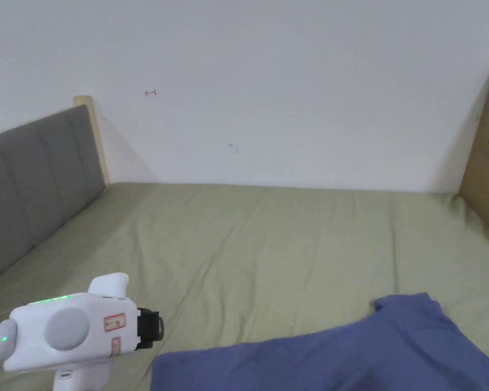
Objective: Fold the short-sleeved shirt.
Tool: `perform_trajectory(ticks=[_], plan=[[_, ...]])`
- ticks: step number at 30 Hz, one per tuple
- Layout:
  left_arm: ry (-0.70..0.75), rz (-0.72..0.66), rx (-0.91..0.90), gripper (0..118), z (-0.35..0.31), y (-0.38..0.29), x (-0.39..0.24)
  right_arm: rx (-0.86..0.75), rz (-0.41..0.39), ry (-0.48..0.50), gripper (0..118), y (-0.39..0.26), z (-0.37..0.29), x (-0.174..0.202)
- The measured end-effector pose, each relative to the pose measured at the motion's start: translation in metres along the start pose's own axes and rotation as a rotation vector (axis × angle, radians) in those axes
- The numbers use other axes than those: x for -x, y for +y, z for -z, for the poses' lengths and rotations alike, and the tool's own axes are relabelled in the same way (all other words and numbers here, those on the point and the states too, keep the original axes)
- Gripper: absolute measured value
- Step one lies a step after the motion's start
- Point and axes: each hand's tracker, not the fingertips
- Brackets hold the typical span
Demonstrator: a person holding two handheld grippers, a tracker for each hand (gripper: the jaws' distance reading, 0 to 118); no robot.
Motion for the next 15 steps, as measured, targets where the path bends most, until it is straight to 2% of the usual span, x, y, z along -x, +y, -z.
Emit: perform_trajectory(ticks=[1,2,3,7,12,15], plan=[[0.076,0.005,0.043,103,0.025,0.002,0.009,0.016,0.010,0.009,5,-0.003,0.006,-0.001],[0.124,0.001,0.105,112,0.052,0.002,0.018,0.035,0.016,0.017,5,-0.006,0.013,-0.001],[0.133,0.002,0.135,108,0.071,-0.005,0.027,0.057,0.015,0.021,5,-0.008,0.019,-0.002],[0.093,-0.024,0.188,108,0.120,-0.010,0.043,0.136,0.004,0.030,5,-0.019,0.042,-0.003],[0.141,0.065,0.238,111,0.164,-0.022,0.037,0.210,0.030,0.041,5,-0.032,0.068,-0.005],[0.242,0.224,0.232,114,0.165,-0.041,0.008,0.228,0.042,0.042,5,-0.036,0.075,-0.006]])
